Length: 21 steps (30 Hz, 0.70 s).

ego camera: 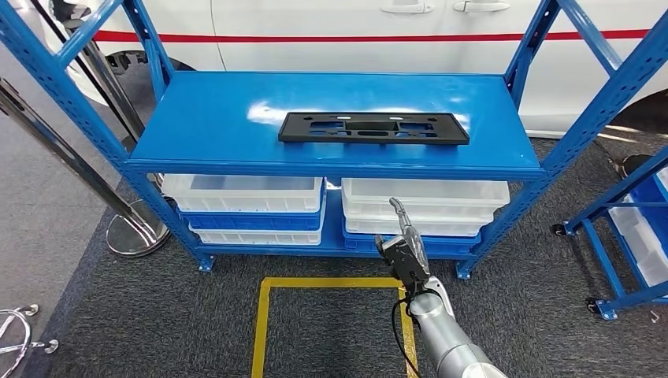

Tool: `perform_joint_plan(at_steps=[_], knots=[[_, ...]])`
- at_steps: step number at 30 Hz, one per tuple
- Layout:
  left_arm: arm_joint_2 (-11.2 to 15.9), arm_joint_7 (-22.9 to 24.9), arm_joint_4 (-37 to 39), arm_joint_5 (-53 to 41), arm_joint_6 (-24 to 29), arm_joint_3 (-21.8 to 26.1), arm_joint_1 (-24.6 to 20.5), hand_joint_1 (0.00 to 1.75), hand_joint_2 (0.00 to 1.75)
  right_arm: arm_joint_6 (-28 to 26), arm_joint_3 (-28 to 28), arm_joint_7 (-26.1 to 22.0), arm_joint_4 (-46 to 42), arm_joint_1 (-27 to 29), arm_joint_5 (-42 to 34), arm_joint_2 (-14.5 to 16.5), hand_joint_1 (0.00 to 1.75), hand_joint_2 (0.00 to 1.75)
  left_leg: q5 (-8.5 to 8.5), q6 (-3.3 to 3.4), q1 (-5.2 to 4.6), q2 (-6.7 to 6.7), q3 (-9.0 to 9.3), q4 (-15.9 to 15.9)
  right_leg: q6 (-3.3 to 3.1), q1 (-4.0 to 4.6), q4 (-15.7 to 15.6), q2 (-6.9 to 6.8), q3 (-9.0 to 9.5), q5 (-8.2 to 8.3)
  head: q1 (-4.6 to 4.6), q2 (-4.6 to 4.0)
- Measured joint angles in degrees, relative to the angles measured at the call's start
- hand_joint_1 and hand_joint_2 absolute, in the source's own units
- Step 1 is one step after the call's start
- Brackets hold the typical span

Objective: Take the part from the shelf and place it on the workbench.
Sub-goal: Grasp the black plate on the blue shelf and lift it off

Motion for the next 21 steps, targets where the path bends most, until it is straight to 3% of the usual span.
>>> perform_joint_plan(at_steps=[2,5,7,9,11,12,13,14,15,16,18,19,21], knots=[[-0.01,0.09,-0.02,-0.18,-0.04,-0.11,-0.29,0.00,0.00,0.35,0.05,-0.04,-0.58,0.01,-1.43,-0.01,0.00,0.00,2.34,0.38,-0.07,-0.43,2.69,-6.31,0.53,0.14,0.44,0.38,-0.29,-0.15,0.00,0.00],[-0.02,0.14,-0.02,-0.31,-0.05,-0.20,-0.55,0.00,0.00,0.65,0.02,0.06,-1.67,0.15,-3.13,-0.07,0.00,0.00,2.52,1.25,-0.22,-0.79,3.07,-7.73,1.48,0.22,0.40,0.45,-0.68,0.08,0.01,0.00],[-0.04,0.18,-0.02,-0.48,-0.05,-0.31,-0.57,0.00,0.00,0.12,0.01,0.47,-2.74,0.03,-3.73,-0.26,0.00,0.00,2.95,2.10,-0.10,-0.65,3.15,-8.22,2.03,0.13,1.37,-0.22,-1.01,-0.75,0.02,0.00],[-0.07,0.22,-0.02,-0.62,-0.05,-0.46,-0.62,0.00,0.00,-0.29,0.00,1.48,-3.94,-0.34,-4.14,-0.50,0.00,0.00,3.22,2.76,-0.07,-0.42,3.16,-8.53,2.48,0.04,6.19,-1.25,-3.10,-3.73,0.03,0.00],[-0.07,0.26,-0.02,-0.66,-0.08,-0.54,-0.59,0.00,0.00,-0.37,0.00,2.47,-4.91,-0.54,-4.40,-0.69,0.00,0.00,3.24,2.97,-0.17,-0.16,3.03,-8.53,2.83,0.00,13.98,-1.65,-6.76,-7.20,0.04,0.00],[-0.07,0.27,-0.02,-0.67,-0.09,-0.55,-0.57,0.00,0.00,-0.37,0.00,2.74,-5.21,-0.51,-4.50,-0.79,0.00,0.00,3.24,3.00,-0.20,-0.06,3.01,-8.52,2.91,-0.01,16.51,-1.68,-7.98,-7.83,0.03,0.00],[-0.07,0.27,-0.02,-0.68,-0.09,-0.56,-0.55,0.00,0.00,-0.38,0.00,2.92,-5.47,-0.47,-4.57,-0.88,0.00,0.44,3.24,3.02,-0.22,0.02,3.02,-8.51,2.91,0.00,17.20,-1.71,-8.31,-7.45,0.03,0.00],[-0.08,0.27,-0.02,-0.68,-0.09,-0.57,-0.56,0.00,0.00,-0.48,0.00,3.00,-5.71,-0.45,-4.62,-0.95,0.00,0.87,3.23,3.01,-0.22,0.05,3.08,-8.50,2.82,0.00,15.31,-1.73,-7.35,-5.94,0.03,0.00],[-0.09,0.27,-0.02,-0.68,-0.10,-0.60,-0.59,0.00,0.00,-0.80,0.00,3.03,-6.02,-0.51,-4.57,-0.99,0.00,1.31,3.20,2.97,-0.23,0.07,3.17,-8.49,2.63,0.01,11.46,-1.80,-5.36,-3.78,0.03,0.00],[-0.12,0.28,-0.02,-0.69,-0.11,-0.63,-0.61,0.00,0.00,-1.26,0.01,3.05,-6.35,-0.68,-4.40,-1.02,0.00,1.31,3.16,2.88,-0.29,0.09,3.25,-8.47,2.38,0.10,7.07,-1.95,-3.08,-2.01,0.03,0.00],[-0.20,0.30,-0.02,-0.73,-0.17,-0.69,-0.73,0.00,0.00,-2.61,0.14,3.53,-6.96,-1.34,-3.39,-1.05,0.00,0.44,3.12,2.47,-0.50,0.13,3.19,-8.37,1.86,0.40,1.03,-2.19,-0.19,-0.24,0.02,0.00],[-0.22,0.32,-0.02,-0.78,-0.21,-0.72,-0.79,0.00,0.00,-3.27,0.37,3.96,-7.22,-1.72,-2.55,-1.12,0.00,0.00,3.14,2.21,-0.58,0.16,3.10,-8.39,1.66,0.57,0.14,-2.23,0.12,-0.30,0.02,0.00],[-0.24,0.34,-0.02,-0.85,-0.33,-0.83,-0.93,0.00,0.00,-3.85,1.10,4.84,-7.94,-2.32,-1.12,-1.48,0.00,0.00,3.15,1.60,-0.65,0.22,3.02,-8.52,1.19,0.48,-0.23,-2.12,0.09,-0.09,0.01,0.00]])
